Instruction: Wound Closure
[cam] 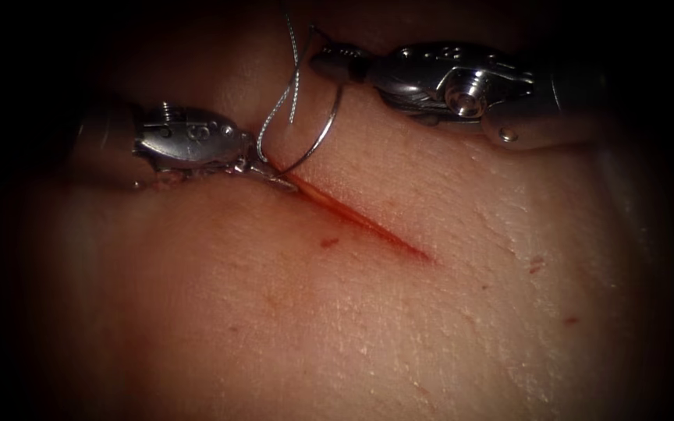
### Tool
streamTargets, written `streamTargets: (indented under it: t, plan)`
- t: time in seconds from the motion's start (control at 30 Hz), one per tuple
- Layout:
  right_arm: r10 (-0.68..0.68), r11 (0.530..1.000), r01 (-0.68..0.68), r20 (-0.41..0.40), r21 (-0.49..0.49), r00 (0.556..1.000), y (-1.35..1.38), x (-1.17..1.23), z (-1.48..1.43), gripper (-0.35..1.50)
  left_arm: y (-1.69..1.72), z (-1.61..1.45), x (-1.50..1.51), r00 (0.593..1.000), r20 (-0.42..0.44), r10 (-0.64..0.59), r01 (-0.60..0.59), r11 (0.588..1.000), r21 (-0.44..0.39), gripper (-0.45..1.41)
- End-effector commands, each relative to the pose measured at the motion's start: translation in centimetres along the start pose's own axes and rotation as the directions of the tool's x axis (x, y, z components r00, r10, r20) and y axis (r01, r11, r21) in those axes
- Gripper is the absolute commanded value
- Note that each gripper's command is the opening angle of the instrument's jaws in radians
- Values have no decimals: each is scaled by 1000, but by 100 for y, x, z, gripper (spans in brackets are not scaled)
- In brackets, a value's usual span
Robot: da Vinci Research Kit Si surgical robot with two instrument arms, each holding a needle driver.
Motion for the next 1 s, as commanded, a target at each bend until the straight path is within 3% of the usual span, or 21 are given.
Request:
streamTargets:
  t: [0.03,0.17,0.4,0.8,1.0]
  plan:
    - [-5,1000,5,3,-2,1000,2,-2,10,-35,1,6,-4,1000,12,5,-5,1000,-4,-11]
    - [-24,1000,24,20,-18,1000,11,-14,22,-35,13,0,-12,998,58,11,-11,1000,-10,-15]
    - [-65,998,66,49,-17,997,-1,-50,42,-35,46,-10,-23,995,93,21,-18,999,-32,-15]
    - [-111,994,112,69,-16,991,-11,-64,52,-35,84,-58,-53,995,94,46,-45,999,-17,-10]
    - [-141,989,144,78,-39,987,-2,-65,52,-35,82,-58,-57,994,94,50,-49,999,-12,-8]
